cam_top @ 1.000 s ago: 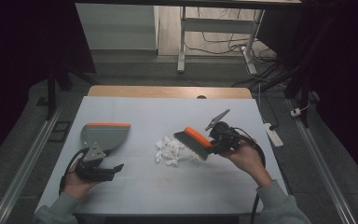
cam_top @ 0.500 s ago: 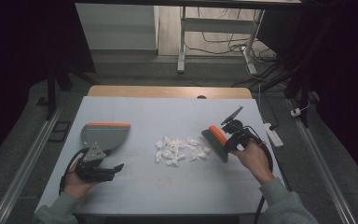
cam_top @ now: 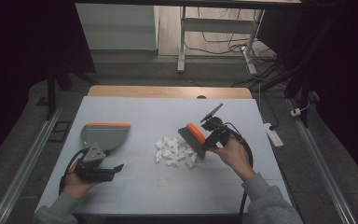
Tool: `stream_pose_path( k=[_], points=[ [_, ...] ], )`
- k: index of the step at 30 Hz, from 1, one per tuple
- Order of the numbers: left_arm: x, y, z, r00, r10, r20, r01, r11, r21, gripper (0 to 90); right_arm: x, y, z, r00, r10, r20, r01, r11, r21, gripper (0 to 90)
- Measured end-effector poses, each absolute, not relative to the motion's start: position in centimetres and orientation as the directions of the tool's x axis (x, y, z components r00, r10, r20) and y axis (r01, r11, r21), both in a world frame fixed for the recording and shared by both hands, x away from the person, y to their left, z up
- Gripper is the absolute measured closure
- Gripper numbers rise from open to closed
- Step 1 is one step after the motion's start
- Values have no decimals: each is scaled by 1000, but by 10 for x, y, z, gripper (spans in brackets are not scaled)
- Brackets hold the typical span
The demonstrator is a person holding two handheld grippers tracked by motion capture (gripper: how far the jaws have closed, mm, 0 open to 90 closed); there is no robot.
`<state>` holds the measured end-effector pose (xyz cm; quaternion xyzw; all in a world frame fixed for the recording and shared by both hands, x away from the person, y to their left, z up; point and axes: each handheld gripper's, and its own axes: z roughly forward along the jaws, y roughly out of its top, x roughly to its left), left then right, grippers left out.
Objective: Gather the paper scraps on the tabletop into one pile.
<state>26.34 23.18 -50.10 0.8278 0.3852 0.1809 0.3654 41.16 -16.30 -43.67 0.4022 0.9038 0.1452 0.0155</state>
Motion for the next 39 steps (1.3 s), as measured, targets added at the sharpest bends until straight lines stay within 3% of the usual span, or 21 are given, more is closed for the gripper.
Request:
stream_pose_path(
  k=[7,12,15,21,29,33,39],
  points=[
    [264,231,-501,640,768,23,506,-443,740,259,406,-194,-418,-671,736,90,704,594,388,697],
    [264,230,-502,641,767,25,506,-447,737,259,395,-212,-411,-698,705,128,691,615,380,697],
    [264,230,-502,641,767,26,507,-448,737,259,384,-210,-413,-771,625,121,622,699,353,697],
    [265,229,-502,642,766,27,507,-451,734,259,362,-192,-422,-929,364,66,367,885,286,697],
    [264,230,-502,641,767,25,507,-447,737,259,364,-151,-441,-985,174,-6,170,971,167,697],
    [265,230,-502,641,767,22,509,-447,736,259,376,-136,-445,-983,168,-77,156,977,144,697],
    [264,231,-502,639,769,22,507,-443,739,259,386,-131,-436,-976,186,-115,157,962,224,697]
  ],
)
